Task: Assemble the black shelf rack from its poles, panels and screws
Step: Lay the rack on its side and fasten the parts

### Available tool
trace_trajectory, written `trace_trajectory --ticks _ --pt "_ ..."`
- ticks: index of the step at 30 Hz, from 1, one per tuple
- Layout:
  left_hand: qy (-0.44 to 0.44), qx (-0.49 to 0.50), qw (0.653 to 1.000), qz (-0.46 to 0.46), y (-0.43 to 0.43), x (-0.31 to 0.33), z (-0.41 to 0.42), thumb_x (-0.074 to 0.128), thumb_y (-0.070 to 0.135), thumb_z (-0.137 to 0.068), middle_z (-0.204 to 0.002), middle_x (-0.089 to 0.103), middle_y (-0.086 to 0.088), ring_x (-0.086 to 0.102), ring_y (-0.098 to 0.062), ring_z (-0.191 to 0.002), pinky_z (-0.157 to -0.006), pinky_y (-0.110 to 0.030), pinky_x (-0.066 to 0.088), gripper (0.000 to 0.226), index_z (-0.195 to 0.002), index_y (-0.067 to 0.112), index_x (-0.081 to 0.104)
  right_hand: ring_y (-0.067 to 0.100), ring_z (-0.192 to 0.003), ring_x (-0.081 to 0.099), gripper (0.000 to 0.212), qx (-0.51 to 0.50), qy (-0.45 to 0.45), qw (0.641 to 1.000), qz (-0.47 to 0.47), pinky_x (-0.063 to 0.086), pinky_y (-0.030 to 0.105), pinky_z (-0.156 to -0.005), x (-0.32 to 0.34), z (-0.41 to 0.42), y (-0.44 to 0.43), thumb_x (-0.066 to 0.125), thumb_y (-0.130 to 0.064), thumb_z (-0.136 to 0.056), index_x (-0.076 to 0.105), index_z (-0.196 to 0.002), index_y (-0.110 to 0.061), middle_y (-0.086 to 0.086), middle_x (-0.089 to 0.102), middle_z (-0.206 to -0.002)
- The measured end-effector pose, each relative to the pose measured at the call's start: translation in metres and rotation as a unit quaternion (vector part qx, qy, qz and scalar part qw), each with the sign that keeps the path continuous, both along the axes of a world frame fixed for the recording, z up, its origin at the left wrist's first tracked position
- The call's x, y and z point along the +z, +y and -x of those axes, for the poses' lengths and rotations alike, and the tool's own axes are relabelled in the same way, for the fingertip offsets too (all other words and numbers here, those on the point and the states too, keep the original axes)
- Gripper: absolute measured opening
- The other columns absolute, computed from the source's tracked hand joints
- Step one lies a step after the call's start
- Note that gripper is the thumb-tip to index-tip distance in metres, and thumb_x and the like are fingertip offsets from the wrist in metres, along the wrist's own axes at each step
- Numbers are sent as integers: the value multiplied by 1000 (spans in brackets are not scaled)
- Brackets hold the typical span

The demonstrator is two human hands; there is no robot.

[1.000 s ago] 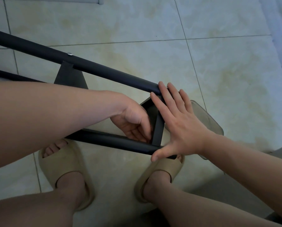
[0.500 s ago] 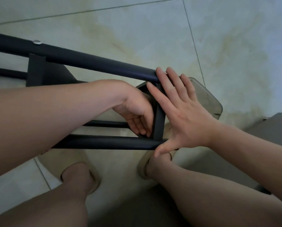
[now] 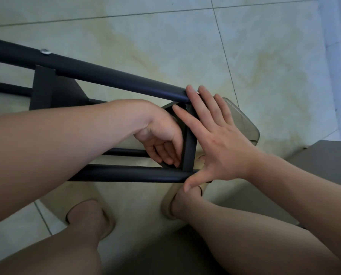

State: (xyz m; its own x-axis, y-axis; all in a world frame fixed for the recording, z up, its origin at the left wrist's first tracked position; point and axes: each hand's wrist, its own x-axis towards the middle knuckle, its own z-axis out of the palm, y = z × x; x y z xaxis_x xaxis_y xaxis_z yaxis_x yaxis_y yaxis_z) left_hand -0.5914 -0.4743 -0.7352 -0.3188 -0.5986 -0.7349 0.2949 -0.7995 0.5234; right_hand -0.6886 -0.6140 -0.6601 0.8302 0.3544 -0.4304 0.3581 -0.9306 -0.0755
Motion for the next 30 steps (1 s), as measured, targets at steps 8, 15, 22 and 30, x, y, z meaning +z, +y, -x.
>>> trace_trajectory --ticks 8,15,22,30 --pt "-9 -9 1000 -15 0 -2 -1 64 9 -92 -69 71 4 57 -7 -60 -76 -28 51 7 -90 12 70 42 -155 -5 144 -3 -1 1000 -12 -1 57 -125 -3 0 0 45 -103 -52 19 -161 -13 21 -1 -168" --pt "4 -6 1000 -20 3 -4 -1 65 10 -92 -73 73 1 59 -9 -63 -76 -28 53 7 -91 11 72 42 -155 -5 143 -4 -3 1000 -20 -2 56 -125 -4 -1 2 45 -103 -51 21 -160 -14 21 0 -168" --pt "5 8 1000 -3 7 -2 -4 64 4 -91 -78 74 -2 62 -10 -69 -80 -27 55 12 -99 7 72 42 -155 -4 143 -7 -2 1000 -26 -2 56 -125 -3 -4 5 48 -102 -51 23 -160 -13 22 2 -168" --pt "0 11 1000 -11 12 0 -4 63 4 -92 -75 73 -2 60 -9 -64 -77 -28 54 9 -97 7 71 42 -155 -5 143 -2 -3 1000 -25 1 59 -124 -3 -5 8 45 -102 -51 23 -161 -13 22 1 -168"
